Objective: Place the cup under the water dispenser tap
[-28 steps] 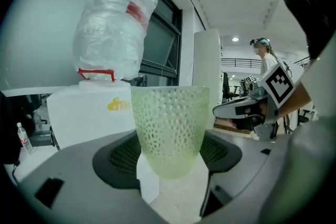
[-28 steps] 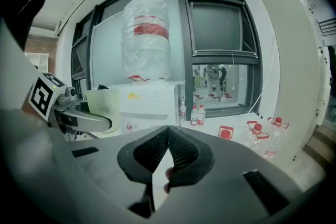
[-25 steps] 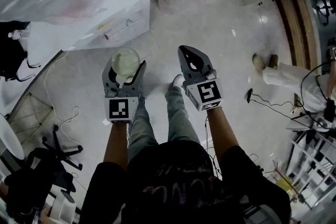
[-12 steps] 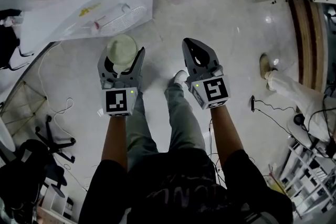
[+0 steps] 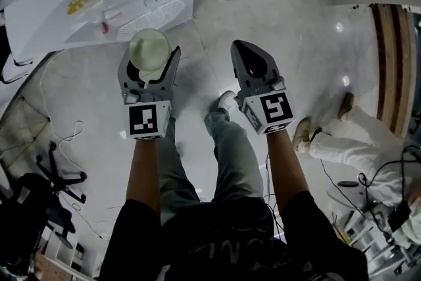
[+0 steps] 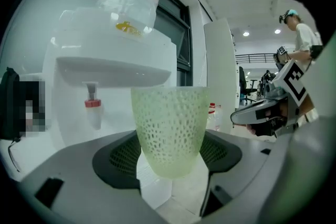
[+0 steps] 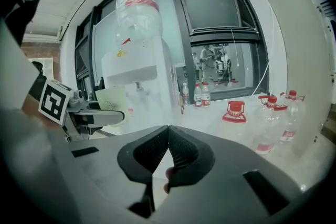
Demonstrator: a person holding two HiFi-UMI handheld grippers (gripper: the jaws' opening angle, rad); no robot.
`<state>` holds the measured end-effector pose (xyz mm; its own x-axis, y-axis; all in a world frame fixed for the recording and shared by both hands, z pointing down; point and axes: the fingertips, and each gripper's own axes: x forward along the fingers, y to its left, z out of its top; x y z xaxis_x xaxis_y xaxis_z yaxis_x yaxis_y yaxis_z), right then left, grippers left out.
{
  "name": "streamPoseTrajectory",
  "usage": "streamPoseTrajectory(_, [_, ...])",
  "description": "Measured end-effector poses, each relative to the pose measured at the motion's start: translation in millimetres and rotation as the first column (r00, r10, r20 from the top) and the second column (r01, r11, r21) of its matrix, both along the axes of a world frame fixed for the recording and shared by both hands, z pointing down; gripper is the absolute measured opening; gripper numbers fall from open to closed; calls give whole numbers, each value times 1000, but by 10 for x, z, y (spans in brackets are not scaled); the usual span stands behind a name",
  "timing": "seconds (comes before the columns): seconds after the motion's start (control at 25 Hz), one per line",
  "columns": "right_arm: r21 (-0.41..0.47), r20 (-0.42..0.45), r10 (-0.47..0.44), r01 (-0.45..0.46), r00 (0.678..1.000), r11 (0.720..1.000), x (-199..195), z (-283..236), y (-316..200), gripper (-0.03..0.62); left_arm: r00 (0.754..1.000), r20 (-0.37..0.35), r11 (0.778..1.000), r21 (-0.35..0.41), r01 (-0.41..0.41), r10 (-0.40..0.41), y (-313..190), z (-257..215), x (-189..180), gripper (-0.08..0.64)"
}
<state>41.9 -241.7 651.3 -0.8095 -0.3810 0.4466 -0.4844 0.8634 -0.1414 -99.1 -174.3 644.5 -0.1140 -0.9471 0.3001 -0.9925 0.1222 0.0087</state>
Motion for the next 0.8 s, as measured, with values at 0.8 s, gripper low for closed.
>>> streamPoseTrajectory(0.8, [63,-10,-32,33,999,997,-242,1123,-469,14,997,69,999,-18,38,-37,-586,1195,-415,350])
